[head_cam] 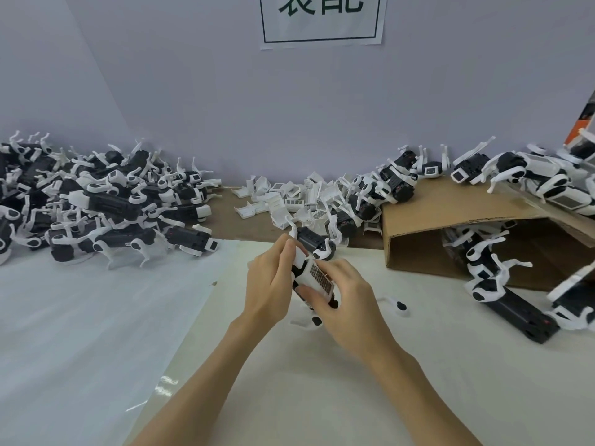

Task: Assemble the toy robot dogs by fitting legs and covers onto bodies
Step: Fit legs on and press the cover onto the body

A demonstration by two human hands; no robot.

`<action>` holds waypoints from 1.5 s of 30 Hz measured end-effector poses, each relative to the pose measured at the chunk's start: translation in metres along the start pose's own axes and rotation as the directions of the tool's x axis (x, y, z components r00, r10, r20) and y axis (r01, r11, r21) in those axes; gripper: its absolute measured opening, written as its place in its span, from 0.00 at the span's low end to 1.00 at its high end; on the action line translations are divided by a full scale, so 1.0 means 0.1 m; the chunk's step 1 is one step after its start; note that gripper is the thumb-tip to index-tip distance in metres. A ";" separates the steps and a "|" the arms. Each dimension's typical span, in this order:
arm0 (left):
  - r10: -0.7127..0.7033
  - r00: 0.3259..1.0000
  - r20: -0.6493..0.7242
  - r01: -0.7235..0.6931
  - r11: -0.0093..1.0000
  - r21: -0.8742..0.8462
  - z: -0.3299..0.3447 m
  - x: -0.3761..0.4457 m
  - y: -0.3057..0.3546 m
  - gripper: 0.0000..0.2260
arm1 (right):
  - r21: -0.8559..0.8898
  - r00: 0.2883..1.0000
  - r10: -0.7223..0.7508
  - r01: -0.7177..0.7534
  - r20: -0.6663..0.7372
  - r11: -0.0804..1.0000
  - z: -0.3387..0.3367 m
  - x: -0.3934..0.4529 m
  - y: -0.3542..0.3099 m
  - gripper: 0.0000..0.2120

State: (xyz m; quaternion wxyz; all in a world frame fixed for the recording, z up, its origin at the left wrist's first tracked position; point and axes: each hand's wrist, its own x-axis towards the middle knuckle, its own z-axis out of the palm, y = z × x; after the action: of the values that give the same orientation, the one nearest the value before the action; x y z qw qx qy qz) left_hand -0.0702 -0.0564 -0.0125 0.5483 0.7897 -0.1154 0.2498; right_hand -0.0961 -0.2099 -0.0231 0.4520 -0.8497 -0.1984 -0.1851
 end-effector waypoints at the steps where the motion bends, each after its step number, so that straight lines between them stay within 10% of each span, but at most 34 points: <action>1: -0.004 1.000 0.004 0.004 1.000 0.003 0.01 -0.01 0.02 0.24 | -0.015 1.000 -0.007 0.007 -0.007 1.000 0.00 0.00 0.00 0.20; 9: -0.190 0.978 -0.081 0.194 0.980 0.037 0.09 -0.02 0.13 0.19 | -0.466 0.997 -0.072 0.079 0.033 0.881 0.14 -0.05 -0.03 0.37; 27: -0.376 0.926 -0.040 0.369 0.922 -0.116 0.13 0.04 0.06 0.22 | -0.207 0.974 -0.048 0.001 -0.220 0.978 0.20 -0.04 0.06 0.27; 35: -0.419 0.908 -0.019 0.413 0.901 -0.128 0.09 0.05 0.04 0.25 | -0.450 0.944 -0.223 0.094 -0.243 0.888 0.20 0.00 0.09 0.24; 41: -0.121 0.992 -0.048 0.111 0.978 -0.175 0.01 0.04 0.08 0.17 | 0.389 0.972 0.087 -0.169 0.217 0.906 -0.03 0.04 0.02 0.12; 45: 0.190 0.980 0.066 -0.178 0.971 -0.162 -0.08 0.02 0.04 0.15 | 0.449 0.912 0.099 -0.287 0.398 0.846 -0.27 0.09 0.03 0.14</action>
State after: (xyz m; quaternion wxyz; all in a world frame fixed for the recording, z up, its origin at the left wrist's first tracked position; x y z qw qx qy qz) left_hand -0.0732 -0.0500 -0.0058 0.5776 0.7399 -0.2294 0.2575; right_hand -0.0909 -0.2326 -0.0070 0.6280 -0.7392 -0.2305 0.0781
